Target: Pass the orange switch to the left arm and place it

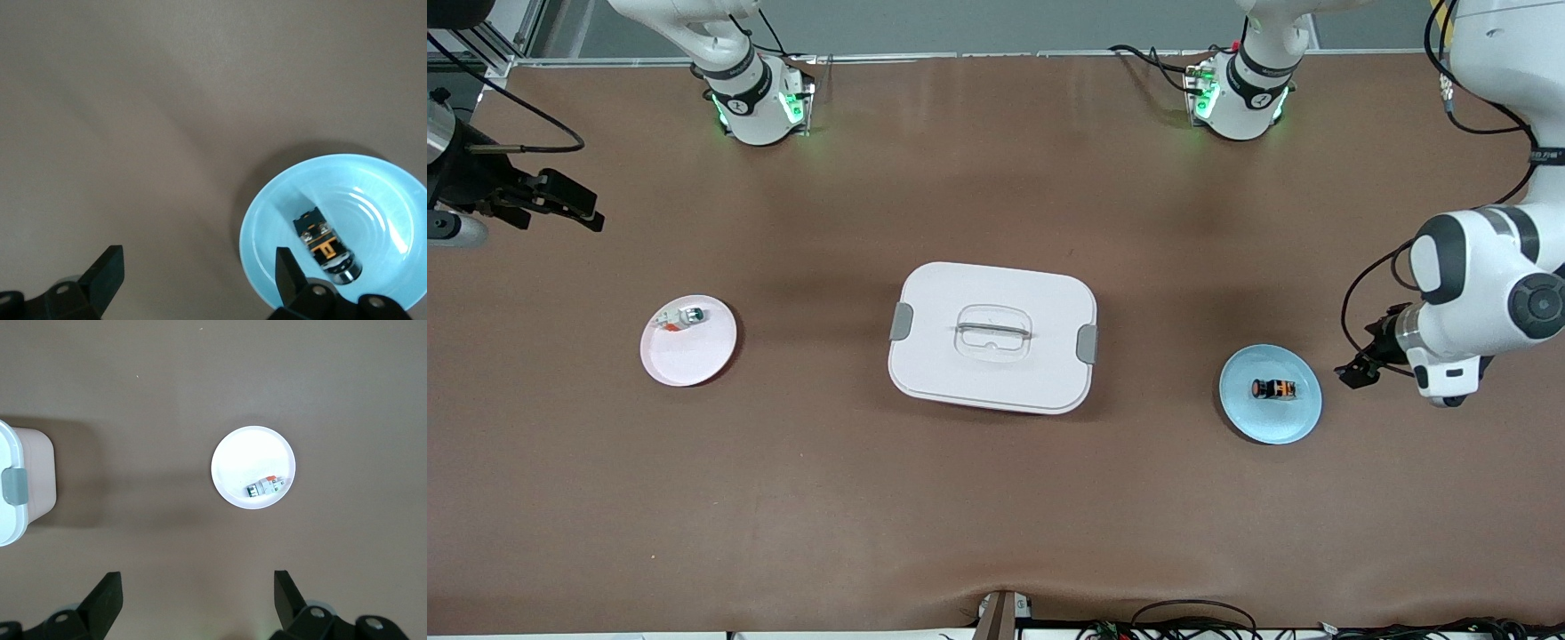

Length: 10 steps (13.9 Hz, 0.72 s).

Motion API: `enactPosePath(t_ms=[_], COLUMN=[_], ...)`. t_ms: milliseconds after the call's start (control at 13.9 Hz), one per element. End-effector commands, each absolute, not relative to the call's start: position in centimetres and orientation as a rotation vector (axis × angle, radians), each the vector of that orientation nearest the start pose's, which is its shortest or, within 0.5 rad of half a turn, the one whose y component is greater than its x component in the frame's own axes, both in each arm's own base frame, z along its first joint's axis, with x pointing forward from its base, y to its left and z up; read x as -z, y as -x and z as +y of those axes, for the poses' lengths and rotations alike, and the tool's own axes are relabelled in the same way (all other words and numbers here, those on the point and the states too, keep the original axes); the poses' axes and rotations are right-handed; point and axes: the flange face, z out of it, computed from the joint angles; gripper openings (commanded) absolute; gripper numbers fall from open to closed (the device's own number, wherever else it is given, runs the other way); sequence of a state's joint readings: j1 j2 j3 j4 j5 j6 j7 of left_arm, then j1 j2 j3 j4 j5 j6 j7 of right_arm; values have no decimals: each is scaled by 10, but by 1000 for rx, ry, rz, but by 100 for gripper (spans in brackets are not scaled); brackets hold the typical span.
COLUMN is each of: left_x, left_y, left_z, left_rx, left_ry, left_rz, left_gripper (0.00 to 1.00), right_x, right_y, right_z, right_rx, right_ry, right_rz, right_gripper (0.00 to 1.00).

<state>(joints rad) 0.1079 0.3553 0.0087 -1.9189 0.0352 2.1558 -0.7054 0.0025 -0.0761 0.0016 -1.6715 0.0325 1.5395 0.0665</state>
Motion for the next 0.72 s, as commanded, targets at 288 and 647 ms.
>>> enactPosePath(t_ms=[288,647], left_x=[-383,-424], left_y=[-575,-565], left_z=[81,60], left_rx=[-43,-34], left_ry=[2970,3017], left_rz=[-890,-843], left_gripper=[100,100], right_x=[-616,-618], right_y=[-514,-515], right_z=[7,6], right_rx=[-75,-56], right_ry=[3123,3123], right_rz=[91,94], right_gripper=[100,100])
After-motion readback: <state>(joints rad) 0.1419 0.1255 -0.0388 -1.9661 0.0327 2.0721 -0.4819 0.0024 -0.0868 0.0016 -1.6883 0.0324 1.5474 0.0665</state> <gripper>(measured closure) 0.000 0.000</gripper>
